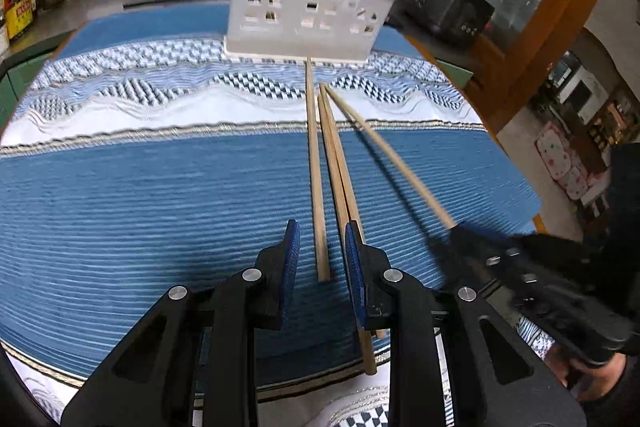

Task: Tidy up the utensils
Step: 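Close the right tool on a chopstick while the left tool grasps another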

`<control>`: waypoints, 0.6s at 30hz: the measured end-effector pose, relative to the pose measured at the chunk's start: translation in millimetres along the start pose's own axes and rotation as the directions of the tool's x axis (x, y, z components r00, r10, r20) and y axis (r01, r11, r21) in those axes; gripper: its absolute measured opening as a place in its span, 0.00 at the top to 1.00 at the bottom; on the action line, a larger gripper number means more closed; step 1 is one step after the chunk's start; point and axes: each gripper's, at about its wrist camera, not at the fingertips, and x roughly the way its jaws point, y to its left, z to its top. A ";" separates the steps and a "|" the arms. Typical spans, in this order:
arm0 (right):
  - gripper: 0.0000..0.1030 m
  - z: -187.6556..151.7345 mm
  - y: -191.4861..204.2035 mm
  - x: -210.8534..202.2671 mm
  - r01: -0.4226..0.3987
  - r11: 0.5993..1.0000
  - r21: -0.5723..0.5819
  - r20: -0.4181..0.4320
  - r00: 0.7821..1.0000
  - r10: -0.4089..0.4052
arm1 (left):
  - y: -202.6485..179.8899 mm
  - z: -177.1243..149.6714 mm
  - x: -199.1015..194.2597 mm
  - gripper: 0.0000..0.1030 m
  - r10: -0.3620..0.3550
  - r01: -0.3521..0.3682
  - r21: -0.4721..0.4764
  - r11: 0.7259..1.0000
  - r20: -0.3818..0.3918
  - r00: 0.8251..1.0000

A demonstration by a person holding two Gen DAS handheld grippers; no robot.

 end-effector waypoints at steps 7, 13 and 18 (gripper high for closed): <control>0.93 10.4 -0.2 -34.0 0.046 0.997 -0.054 0.113 0.993 -0.040 | -6.7 -0.4 14.9 0.79 0.024 -0.024 0.006 1.000 -0.020 1.000; 0.93 19.5 3.1 -57.4 0.057 0.995 -0.082 0.184 0.982 -0.041 | -6.1 2.3 21.6 0.80 0.054 -0.054 0.009 0.998 -0.022 0.998; 0.93 24.2 6.7 -67.6 0.066 0.993 -0.098 0.214 0.976 -0.043 | -6.2 1.6 27.3 0.81 0.076 -0.076 0.011 0.997 -0.027 0.997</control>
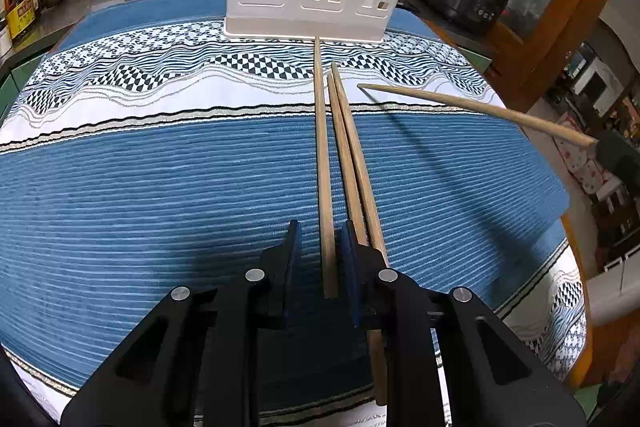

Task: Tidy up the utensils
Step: 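Close the right tool on a chopstick while the left tool grasps another, then carry both chopsticks up into the white holder and open both tools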

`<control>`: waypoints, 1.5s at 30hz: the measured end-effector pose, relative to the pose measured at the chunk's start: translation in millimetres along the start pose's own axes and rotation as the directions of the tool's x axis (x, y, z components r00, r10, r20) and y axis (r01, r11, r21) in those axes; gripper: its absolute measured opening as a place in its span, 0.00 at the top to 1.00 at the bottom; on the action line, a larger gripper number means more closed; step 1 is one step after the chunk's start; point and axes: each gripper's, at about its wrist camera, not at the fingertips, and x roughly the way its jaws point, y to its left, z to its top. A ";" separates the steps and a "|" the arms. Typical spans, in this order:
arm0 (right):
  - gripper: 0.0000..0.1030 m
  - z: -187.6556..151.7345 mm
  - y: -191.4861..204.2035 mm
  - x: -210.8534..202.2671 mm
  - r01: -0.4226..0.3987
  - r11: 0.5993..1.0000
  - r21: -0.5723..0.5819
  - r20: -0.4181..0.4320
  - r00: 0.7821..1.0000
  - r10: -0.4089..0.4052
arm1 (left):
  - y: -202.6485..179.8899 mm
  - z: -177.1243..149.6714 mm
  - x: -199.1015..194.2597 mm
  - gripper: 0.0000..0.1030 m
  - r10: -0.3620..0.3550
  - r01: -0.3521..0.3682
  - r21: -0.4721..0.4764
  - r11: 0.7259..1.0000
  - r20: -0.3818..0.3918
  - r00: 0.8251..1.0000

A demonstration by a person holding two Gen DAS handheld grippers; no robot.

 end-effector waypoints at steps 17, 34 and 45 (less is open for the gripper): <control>0.93 29.8 -4.8 -12.2 0.007 0.999 -0.045 0.043 0.999 -0.006 | -6.4 12.6 -4.5 0.95 0.022 -0.022 0.079 0.997 0.002 1.000; 0.93 90.7 -10.8 -35.7 -0.053 0.991 -0.119 0.105 0.992 0.065 | -5.2 53.3 -87.9 0.95 -0.037 0.011 0.129 0.992 0.203 0.978; 0.93 125.3 -11.1 -42.6 -0.085 0.985 -0.147 0.133 0.986 0.105 | -4.5 64.9 -97.8 0.95 -0.040 0.007 0.152 0.988 0.216 0.975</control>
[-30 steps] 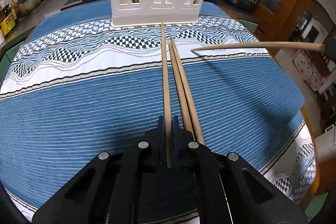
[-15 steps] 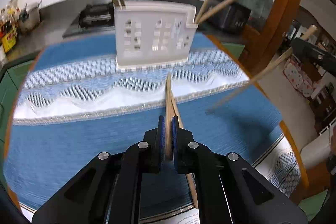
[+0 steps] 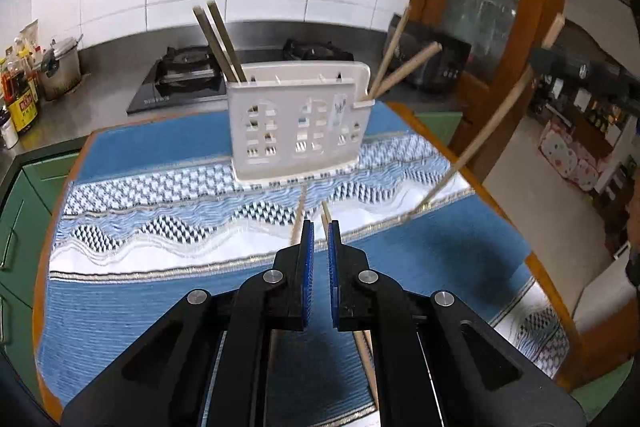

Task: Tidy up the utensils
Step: 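Carry both chopsticks up into the white holder and open both tools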

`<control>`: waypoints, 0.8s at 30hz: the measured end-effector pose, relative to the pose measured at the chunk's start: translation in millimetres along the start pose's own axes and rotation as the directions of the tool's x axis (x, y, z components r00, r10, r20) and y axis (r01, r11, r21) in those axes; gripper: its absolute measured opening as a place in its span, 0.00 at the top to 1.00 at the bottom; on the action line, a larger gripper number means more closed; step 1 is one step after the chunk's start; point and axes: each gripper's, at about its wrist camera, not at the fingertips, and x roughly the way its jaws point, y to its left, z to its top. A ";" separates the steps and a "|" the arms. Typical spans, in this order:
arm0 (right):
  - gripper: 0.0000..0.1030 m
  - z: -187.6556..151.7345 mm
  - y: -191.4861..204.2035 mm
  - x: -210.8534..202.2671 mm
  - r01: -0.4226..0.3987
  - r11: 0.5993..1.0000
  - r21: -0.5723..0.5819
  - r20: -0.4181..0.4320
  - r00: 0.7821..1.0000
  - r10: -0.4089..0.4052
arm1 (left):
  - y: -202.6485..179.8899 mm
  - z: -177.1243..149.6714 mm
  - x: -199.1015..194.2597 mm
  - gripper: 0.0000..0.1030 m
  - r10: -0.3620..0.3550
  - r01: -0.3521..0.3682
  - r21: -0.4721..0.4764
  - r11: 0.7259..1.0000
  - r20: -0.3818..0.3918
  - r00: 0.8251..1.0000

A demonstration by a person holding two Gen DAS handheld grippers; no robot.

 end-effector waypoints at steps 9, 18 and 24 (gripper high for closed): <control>0.93 -2.3 1.1 4.1 -0.006 1.000 -0.004 -0.008 1.000 0.006 | 24.0 -42.3 39.7 0.82 0.031 -0.039 -0.051 0.998 -0.145 0.989; 0.93 -3.0 5.0 10.7 -0.011 1.000 -0.009 -0.018 1.000 0.011 | 46.5 -68.8 67.5 0.77 0.023 -0.035 -0.053 0.998 -0.216 0.976; 0.93 -3.5 8.2 14.6 -0.015 1.000 -0.017 -0.022 1.000 0.015 | 40.9 -70.0 78.2 0.78 0.036 -0.037 0.001 0.999 -0.238 0.971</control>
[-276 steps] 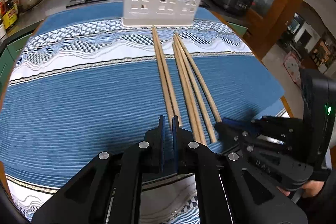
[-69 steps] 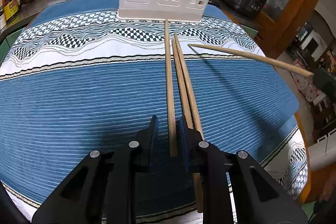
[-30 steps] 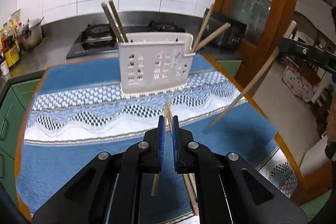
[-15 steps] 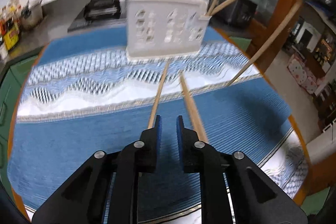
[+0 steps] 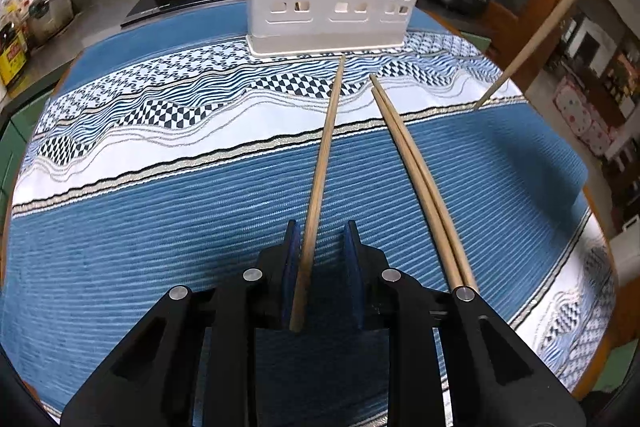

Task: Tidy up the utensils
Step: 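Carry both chopsticks up into the white holder and open both tools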

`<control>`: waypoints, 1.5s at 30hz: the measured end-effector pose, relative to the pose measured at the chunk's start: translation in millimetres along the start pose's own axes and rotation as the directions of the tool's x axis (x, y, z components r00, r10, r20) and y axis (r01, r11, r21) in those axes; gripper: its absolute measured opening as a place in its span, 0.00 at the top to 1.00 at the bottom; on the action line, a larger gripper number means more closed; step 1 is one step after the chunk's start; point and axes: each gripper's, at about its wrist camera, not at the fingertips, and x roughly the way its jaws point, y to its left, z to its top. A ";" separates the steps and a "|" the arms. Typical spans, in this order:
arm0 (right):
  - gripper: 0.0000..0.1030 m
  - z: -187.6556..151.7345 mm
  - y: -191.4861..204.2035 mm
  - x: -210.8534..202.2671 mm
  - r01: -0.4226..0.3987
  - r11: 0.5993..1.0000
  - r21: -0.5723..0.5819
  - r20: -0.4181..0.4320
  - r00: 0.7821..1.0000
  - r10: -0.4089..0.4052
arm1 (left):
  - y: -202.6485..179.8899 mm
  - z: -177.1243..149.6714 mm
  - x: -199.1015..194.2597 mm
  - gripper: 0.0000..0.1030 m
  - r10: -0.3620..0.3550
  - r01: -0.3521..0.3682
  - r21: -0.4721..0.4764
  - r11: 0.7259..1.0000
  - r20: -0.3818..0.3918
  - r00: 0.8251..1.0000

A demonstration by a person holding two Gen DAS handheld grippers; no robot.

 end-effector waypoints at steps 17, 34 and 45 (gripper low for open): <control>0.93 3.9 -2.5 -6.8 -0.002 1.000 0.006 0.022 1.000 0.001 | -1.0 10.8 -12.0 0.95 0.033 -0.033 0.008 0.999 -0.007 0.999; 0.93 52.9 -14.8 -15.0 0.016 0.999 -0.030 0.100 0.995 -0.013 | -13.5 60.8 -91.4 0.95 -0.041 0.039 0.012 0.999 0.223 0.974; 0.93 117.0 -45.4 -13.8 0.074 0.997 -0.028 0.172 0.983 -0.069 | -10.4 97.3 -126.4 0.95 -0.069 0.062 0.035 0.997 0.304 0.950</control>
